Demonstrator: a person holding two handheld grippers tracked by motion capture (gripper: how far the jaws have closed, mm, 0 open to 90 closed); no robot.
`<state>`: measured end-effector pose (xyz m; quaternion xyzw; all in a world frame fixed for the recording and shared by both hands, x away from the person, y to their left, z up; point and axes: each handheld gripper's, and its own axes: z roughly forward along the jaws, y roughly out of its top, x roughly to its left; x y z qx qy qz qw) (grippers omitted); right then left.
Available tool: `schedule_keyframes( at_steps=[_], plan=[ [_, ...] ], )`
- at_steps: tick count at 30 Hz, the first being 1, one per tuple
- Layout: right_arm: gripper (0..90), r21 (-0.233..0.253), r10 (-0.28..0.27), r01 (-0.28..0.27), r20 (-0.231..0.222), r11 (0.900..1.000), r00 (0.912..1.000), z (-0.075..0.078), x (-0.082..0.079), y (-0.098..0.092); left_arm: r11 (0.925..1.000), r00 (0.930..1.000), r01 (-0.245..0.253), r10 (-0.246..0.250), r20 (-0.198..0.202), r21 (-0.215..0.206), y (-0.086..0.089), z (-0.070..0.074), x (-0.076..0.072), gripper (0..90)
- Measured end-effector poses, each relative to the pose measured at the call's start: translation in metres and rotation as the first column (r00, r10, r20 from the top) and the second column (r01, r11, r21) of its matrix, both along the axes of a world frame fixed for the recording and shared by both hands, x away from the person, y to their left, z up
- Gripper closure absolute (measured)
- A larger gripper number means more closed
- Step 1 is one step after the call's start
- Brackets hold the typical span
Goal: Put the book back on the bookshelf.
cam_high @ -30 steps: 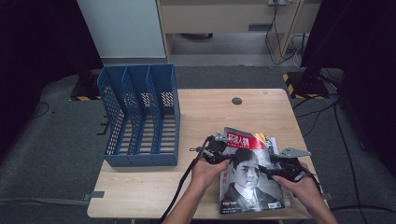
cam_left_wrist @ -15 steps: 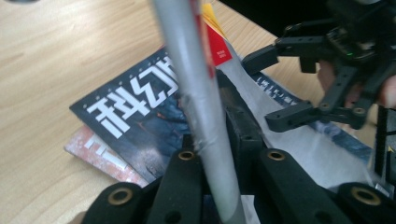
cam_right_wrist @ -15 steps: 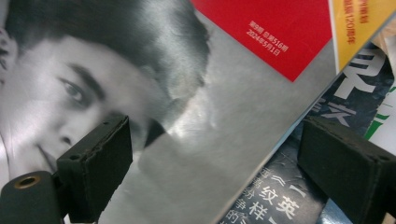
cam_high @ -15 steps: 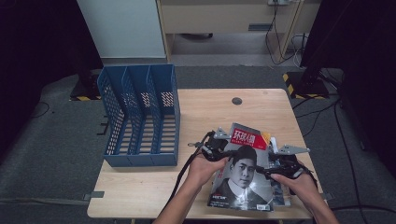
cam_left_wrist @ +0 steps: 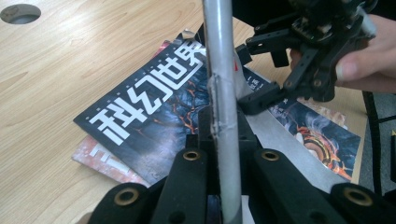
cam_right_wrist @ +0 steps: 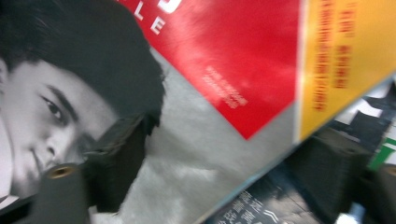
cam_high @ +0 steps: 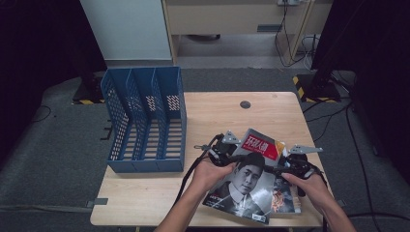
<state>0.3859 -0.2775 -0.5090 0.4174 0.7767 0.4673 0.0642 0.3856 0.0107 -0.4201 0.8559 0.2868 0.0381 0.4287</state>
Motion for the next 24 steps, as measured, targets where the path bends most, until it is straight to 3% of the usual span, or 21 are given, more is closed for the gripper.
schedule_keyframes(
  at_steps=[1, 3, 10, 13, 20, 24],
  plan=[
    [34.1, 0.01, -0.011, 0.011, 0.011, 1.0, 0.9999, 0.002, -0.001, -0.004, 1.0, 1.0, 0.0, 0.0, -0.001, 0.003, 0.002, 0.0, 0.001, 86.4],
    [38.2, 0.019, -0.021, 0.02, 0.022, 1.0, 0.9995, 0.005, -0.002, -0.005, 1.0, 1.0, -0.004, 0.004, -0.009, -0.003, 0.006, 0.001, 0.003, 86.4],
    [74.1, 0.063, -0.038, 0.03, 0.122, 0.998, 0.9918, 0.033, -0.006, -0.011, 0.9997, 0.9998, -0.016, 0.016, 0.012, -0.018, 0.019, 0.005, 0.003, 85.3],
    [80.0, 0.004, -0.014, 0.014, 0.151, 1.0, 0.9884, 0.046, -0.004, -0.003, 0.9991, 0.9995, -0.029, 0.029, 0.009, -0.031, 0.024, 0.004, 0.002, 84.8],
    [81.8, -0.009, -0.004, 0.005, 0.143, 1.0, 0.9897, 0.047, 0.002, 0.004, 0.9998, 0.9999, -0.011, 0.011, 0.004, -0.015, 0.029, 0.004, 0.007, 83.2],
    [83.5, -0.008, -0.002, 0.003, 0.152, 1.0, 0.9883, 0.047, 0.007, 0.006, 0.9995, 0.9998, 0.002, -0.003, -0.018, -0.033, 0.032, -0.001, 0.013, 80.8]
  ],
)
